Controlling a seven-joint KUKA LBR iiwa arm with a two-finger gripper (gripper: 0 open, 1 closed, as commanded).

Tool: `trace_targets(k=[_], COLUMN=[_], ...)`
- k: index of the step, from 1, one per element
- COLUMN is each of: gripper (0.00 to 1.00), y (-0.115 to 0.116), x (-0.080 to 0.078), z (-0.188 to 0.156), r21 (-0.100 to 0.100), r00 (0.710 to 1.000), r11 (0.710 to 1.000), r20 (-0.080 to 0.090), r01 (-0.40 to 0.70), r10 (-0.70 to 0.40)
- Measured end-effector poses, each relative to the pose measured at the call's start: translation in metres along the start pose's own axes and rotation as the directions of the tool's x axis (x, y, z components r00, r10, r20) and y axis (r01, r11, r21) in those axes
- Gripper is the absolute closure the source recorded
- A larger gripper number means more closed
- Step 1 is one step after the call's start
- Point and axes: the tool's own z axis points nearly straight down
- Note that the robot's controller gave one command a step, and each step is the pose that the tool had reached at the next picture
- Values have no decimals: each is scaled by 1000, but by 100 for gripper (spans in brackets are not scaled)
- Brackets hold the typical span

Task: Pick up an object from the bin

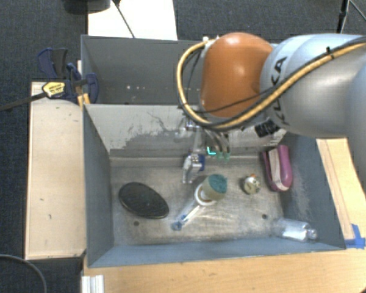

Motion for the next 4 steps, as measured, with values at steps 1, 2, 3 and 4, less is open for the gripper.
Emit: trace_targets(k=[1,2,3,4], gripper=[0,0,0,100], y=[56,122,120,121], x=[19,-4,80,78], z=[100,102,111,109], r21=[-1,2,13,11], r00=[999,975,879,882], r11=[999,975,881,884], r20=[1,9,57,63], r01=[36,223,473,467], r10=[-36,-223,-473,-467])
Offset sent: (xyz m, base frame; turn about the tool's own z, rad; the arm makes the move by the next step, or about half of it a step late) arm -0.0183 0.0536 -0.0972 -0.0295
